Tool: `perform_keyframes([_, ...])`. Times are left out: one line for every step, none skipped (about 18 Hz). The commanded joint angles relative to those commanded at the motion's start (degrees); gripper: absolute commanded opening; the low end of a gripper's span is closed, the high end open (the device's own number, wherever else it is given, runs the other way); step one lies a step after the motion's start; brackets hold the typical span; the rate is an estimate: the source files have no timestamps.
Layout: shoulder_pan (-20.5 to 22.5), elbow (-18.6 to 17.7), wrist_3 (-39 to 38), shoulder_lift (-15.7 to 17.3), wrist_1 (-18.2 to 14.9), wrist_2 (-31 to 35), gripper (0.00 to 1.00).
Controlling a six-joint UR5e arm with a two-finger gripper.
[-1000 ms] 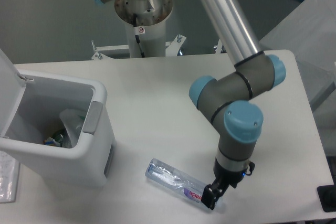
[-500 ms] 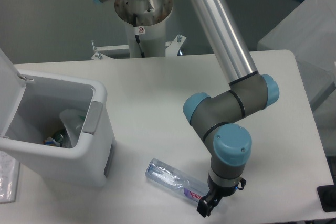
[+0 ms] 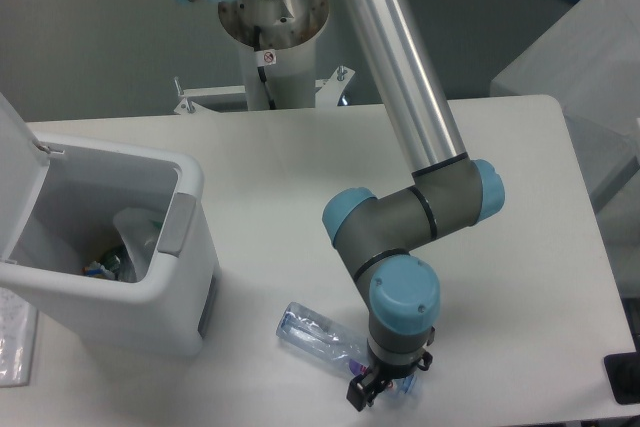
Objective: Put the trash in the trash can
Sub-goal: 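Rotate the gripper to align with the bottle's body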
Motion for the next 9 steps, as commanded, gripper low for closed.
perform_keyframes([0.00, 0.00, 0.00, 0.00, -0.36, 0.00, 0.87])
perform_keyframes([0.00, 0.09, 0.00, 0.00, -0.45, 0.00, 0.81])
perform_keyframes([0.00, 0.09, 0.09, 0.00, -0.36, 0.09, 0.78])
perform_keyframes([0.00, 0.09, 0.09, 0.00, -0.36, 0.09, 0.74])
perform_keyframes([0.00, 0.09, 0.09, -0.09, -0.36, 0.09, 0.70])
perform_keyframes([0.00, 0.09, 0.09, -0.17, -0.27, 0.09, 0.70])
perform_keyframes([0.00, 0.17, 0.09, -0.17, -0.18, 0.09, 0.70])
perform_keyframes([0.00, 0.18, 0.09, -0.17, -0.18, 0.09, 0.67])
perform_keyframes([0.00, 0.18, 0.09, -0.17, -0.10, 0.09, 0.63])
